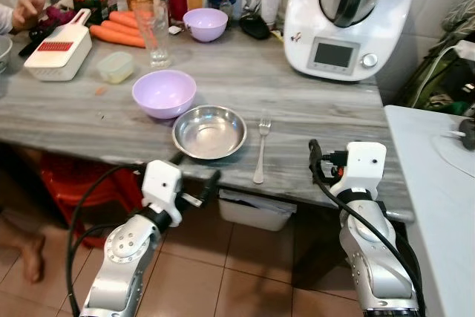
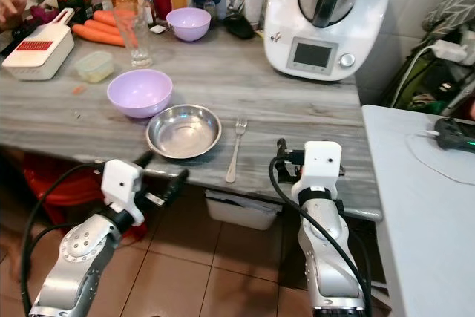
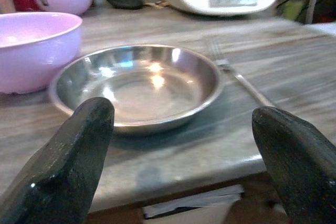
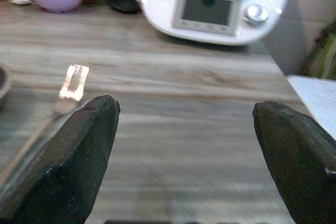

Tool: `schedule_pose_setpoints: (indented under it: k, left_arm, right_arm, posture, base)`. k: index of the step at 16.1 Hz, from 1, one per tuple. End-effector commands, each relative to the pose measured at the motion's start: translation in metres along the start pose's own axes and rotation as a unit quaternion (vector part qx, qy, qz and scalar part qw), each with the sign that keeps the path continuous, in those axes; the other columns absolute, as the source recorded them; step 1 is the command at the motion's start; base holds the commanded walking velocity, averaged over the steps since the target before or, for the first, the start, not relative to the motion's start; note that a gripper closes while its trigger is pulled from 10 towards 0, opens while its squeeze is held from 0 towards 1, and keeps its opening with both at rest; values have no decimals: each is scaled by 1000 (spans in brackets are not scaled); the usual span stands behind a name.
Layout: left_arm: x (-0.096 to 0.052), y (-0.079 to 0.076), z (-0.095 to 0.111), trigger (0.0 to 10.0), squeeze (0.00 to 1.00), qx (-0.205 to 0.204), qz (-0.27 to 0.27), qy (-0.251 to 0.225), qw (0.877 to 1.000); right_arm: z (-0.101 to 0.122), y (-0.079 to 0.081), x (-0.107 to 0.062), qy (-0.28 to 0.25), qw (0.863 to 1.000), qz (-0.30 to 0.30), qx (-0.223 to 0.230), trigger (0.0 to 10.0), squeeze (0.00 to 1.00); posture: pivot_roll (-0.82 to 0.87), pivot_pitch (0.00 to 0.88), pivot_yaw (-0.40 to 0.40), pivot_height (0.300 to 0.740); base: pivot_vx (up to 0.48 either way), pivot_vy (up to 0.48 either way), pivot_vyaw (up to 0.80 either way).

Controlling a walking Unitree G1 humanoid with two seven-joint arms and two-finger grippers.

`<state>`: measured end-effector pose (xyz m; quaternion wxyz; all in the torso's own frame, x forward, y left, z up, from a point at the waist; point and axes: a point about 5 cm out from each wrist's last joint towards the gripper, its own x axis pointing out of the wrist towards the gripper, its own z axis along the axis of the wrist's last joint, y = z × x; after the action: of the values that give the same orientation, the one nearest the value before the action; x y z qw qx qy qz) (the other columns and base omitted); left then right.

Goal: Setting the table

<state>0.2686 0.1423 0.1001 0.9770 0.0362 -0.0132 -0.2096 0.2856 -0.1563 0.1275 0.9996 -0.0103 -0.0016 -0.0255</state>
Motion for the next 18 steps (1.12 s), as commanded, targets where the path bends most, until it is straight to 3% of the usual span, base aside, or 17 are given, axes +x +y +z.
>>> schedule_pose_setpoints:
  k: [1, 5, 9, 18]
  left_arm:
    - [3, -1, -2, 10000, 0, 10, 21, 4, 1000]
    - [9, 3, -1, 10000, 0, 29, 66, 9, 997]
    - [14, 12, 0, 10000, 0, 39, 95, 9, 995]
    - [22, 11, 2, 10000, 0, 43, 96, 5, 994]
  right_arm:
    - [0, -7, -3, 4, 1000, -7, 3, 10000, 0]
    - [6, 0, -5, -2, 1000, 4, 10, 10000, 0]
    - [8, -2, -5, -8, 1000, 9, 9, 10000, 0]
    - [9, -2, -2, -9, 1000, 6, 17, 10000, 0]
  posture:
    - [-16, 11, -53, 740]
    - [-19, 1, -47, 740]
    - [-15, 0, -43, 740]
    - [-21, 0, -37, 740]
  base:
    - [0, 0, -800]
    - [0, 0, -702]
    - [0, 0, 0]
    - [-208, 0, 0]
